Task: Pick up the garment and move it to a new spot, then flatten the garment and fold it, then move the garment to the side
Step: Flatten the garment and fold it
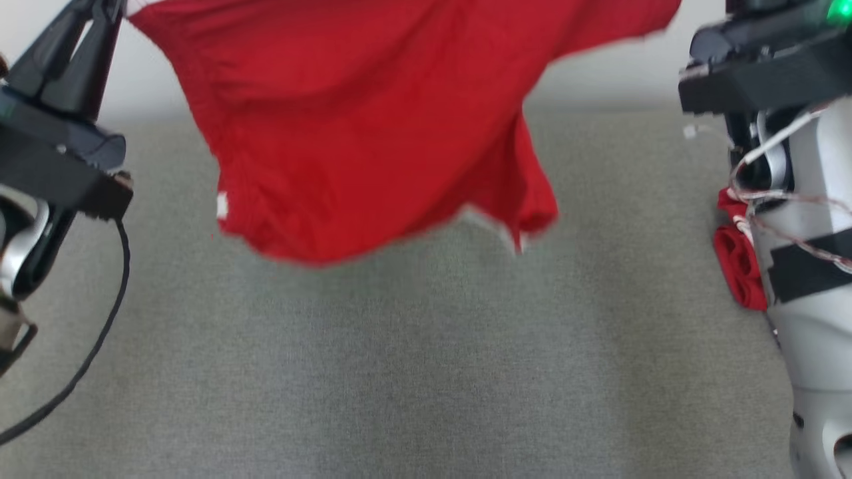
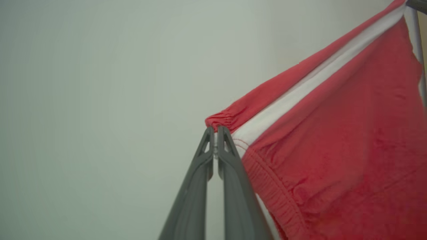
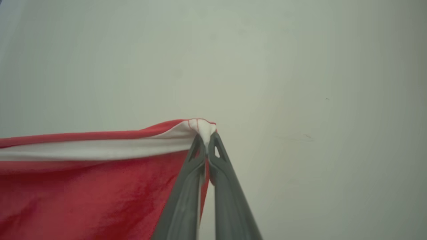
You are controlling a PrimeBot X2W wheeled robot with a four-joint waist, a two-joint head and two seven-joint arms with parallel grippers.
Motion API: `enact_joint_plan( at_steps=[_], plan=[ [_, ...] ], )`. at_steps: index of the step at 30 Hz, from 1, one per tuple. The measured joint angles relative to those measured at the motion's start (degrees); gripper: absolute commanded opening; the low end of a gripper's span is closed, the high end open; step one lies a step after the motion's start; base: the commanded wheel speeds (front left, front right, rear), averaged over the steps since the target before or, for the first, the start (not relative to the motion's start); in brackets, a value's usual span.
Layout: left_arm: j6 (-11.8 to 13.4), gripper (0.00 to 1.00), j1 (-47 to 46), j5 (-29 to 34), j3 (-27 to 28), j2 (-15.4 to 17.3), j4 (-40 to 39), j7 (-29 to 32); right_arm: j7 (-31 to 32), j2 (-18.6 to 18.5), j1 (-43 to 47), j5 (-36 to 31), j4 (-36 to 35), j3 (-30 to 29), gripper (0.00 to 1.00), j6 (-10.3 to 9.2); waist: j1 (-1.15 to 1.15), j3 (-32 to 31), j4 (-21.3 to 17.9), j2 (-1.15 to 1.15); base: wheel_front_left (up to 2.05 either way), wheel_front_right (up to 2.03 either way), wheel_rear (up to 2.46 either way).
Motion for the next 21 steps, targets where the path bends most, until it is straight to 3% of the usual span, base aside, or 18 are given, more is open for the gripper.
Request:
enact_joint_plan(
  at_steps=[7,15,21],
  plan=[
    [0.0,0.0,-12.22,-0.07,-4.71,-2.04,8.94,-1.8,-0.12,0.02,-11.83,-4.08,7.59,0.0,0.0,-0.01,0.01,8.05,0.3,0.01,0.0,0.0,0.0],
    [-0.03,0.0,-24.01,1.69,-6.44,-5.31,18.97,-5.04,-1.19,2.0,-23.26,-9.66,16.3,-3.66,0.0,0.02,0.02,17.68,-0.11,0.01,0.0,0.0,0.0],
    [-0.02,0.0,-26.61,4.01,-4.78,-7.59,20.64,-5.27,-1.43,2.85,-24.1,-11.89,15.29,-5.53,0.0,0.02,0.02,24.03,-0.72,0.01,0.0,0.0,0.0]
  ],
)
